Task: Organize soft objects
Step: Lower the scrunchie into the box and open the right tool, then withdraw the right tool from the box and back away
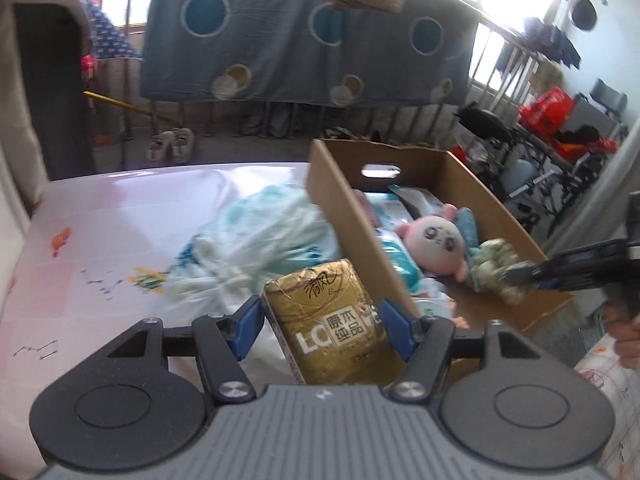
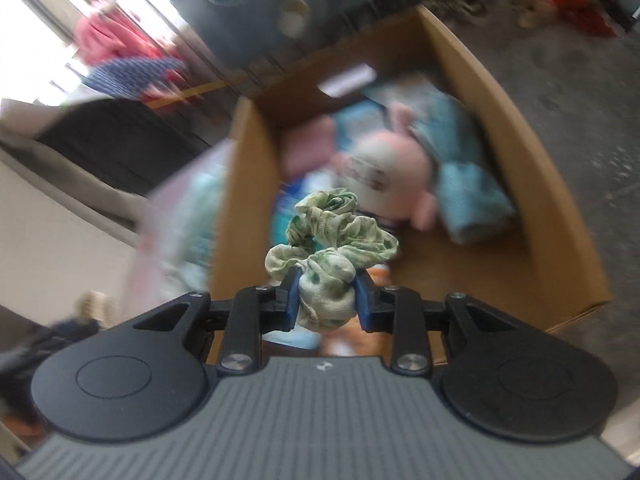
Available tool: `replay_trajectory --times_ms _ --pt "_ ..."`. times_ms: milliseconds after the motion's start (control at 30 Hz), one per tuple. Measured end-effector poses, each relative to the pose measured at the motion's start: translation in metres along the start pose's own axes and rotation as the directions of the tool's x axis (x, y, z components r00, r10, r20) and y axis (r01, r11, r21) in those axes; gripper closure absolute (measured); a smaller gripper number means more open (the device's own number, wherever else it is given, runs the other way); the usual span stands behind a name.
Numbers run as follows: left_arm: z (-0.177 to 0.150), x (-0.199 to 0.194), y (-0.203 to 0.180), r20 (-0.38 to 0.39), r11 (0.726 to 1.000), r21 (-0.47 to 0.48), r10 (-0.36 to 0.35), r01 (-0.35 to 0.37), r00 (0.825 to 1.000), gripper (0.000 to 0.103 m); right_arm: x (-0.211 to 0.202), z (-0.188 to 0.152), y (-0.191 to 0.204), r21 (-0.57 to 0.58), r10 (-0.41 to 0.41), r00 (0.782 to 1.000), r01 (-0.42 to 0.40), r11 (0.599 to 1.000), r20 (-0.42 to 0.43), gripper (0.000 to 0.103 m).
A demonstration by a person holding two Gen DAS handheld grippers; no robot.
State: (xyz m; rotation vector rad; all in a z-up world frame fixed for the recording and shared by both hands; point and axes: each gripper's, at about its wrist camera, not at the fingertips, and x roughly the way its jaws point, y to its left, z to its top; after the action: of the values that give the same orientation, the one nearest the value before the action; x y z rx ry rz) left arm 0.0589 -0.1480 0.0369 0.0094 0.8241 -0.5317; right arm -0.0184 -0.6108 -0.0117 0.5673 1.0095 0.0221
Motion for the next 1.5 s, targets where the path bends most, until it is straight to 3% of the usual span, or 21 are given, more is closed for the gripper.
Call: replay_trajectory --times_ms 233,367,400,500,700,900,1100,1233,1300,1500 --pt "0.014 0.035 -0.044 -0.061 0.997 0.076 -0.024 0.028 0.998 0.037 0.055 0.01 -0.007 -0.099 -0.085 0.981 0.069 0.993 -0.176 0.071" --pt "0.027 0.059 -0.074 -0.095 0.99 0.134 -0.03 0.042 0.995 0.037 0.048 0.01 -0.013 -0.091 -0.051 0.982 0.035 0.995 -0.183 0.064" --pt "0.03 0.065 -0.081 -0.107 0.988 0.146 -0.034 0.05 0.994 0.037 0.043 0.01 -0.017 -0.07 -0.018 0.985 0.006 0.998 -0.171 0.058" --pt "0.038 0.084 -0.101 -0.143 0.982 0.172 -0.054 0.079 0.988 0.037 0.021 0.005 -0.03 -0.011 0.07 0.99 -0.072 0.997 -0.126 0.057" --pt "0.049 0.126 -0.141 -0.242 0.971 0.196 -0.091 0.14 0.966 0.037 -0.041 0.0 -0.049 0.046 0.138 0.99 -0.139 0.989 0.039 0.056" --pt "0.054 0.173 -0.185 -0.35 0.964 0.183 -0.121 0.194 0.929 0.037 -0.092 -0.01 -0.073 0.102 0.142 0.972 -0.163 0.981 0.185 0.052" --pt "0.051 0.214 -0.233 -0.407 0.956 0.199 -0.121 0.217 0.906 0.036 -0.11 -0.023 -0.093 0.141 0.128 0.964 -0.163 0.976 0.232 0.051" --pt "0.044 0.238 -0.244 -0.474 0.965 0.099 -0.168 0.241 0.865 0.029 -0.113 -0.033 -0.104 0.171 0.119 0.965 -0.162 0.972 0.233 0.049" --pt "0.042 0.244 -0.241 -0.49 0.969 0.057 -0.184 0.242 0.852 0.026 -0.115 -0.038 -0.109 0.187 0.113 0.965 -0.159 0.969 0.235 0.048" --pt "0.046 0.226 -0.225 -0.442 0.974 0.043 -0.182 0.223 0.878 0.025 -0.117 -0.051 -0.114 0.21 0.112 0.958 -0.17 0.963 0.264 0.047"
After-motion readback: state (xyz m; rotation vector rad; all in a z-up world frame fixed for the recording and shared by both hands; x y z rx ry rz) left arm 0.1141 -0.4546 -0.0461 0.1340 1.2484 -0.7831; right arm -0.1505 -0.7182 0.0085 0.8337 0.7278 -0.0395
